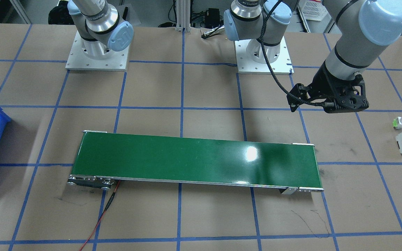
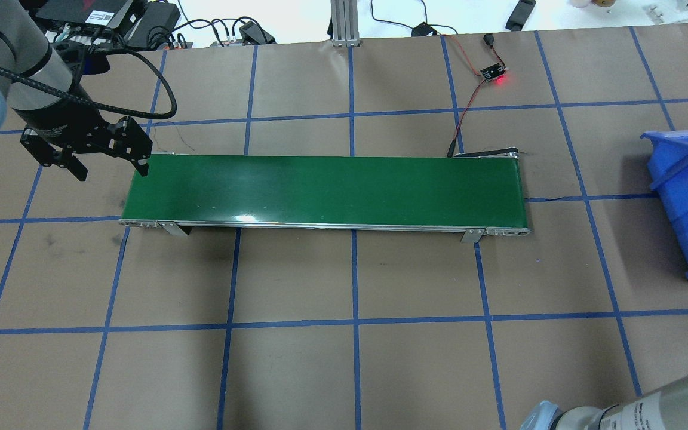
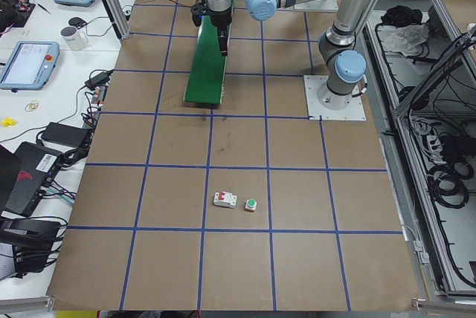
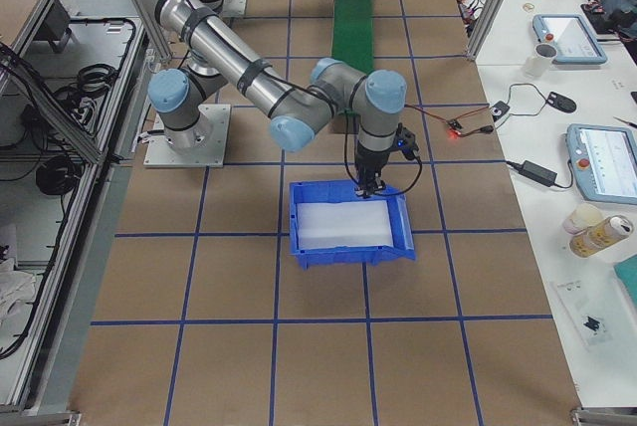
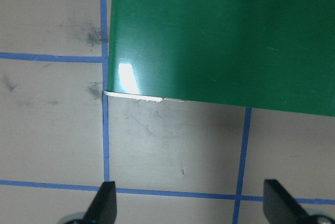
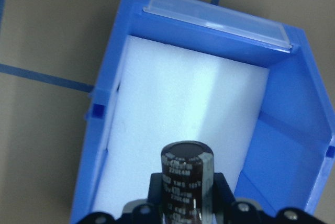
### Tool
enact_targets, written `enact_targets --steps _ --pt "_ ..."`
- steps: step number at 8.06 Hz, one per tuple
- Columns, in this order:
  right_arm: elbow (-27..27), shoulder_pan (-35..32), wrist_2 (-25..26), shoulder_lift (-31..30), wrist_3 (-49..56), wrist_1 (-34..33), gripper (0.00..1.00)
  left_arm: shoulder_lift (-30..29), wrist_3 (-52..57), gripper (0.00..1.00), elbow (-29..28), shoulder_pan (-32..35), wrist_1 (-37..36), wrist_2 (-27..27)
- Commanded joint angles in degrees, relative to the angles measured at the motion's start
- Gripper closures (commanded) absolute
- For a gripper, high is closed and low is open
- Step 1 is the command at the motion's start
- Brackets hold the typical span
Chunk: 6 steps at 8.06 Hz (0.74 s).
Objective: Move capacitor from left to right
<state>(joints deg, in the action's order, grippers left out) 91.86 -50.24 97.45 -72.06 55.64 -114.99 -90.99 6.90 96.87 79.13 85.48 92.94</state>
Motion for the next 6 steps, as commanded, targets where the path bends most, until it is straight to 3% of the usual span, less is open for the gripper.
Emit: enact_targets --steps 1,3,4,5,6 --pt "1.38 3.04 -0.41 7.08 3.25 -4.0 1.0 -0.07 -1.63 0.0 -0.01 0.15 0.04 -0.4" --pt "1.56 3.4 -0.5 10.0 3.25 -5.94 0.97 -0.15 -1.63 0.0 0.08 0.15 0.04 -0.39" --pt "1.56 3.4 -0.42 9.92 3.25 -5.94 0.4 -0.15 -1.54 0.0 0.16 0.15 0.04 -0.4" --pt "1.48 3.4 -0.59 8.96 3.07 -5.6 0.0 -0.15 -1.54 0.0 0.16 0.15 0.04 -0.31" --pt "1.65 3.48 -0.42 6.52 2.81 -4.9 0.0 -0.15 -1.54 0.0 0.16 0.15 0.04 -0.31"
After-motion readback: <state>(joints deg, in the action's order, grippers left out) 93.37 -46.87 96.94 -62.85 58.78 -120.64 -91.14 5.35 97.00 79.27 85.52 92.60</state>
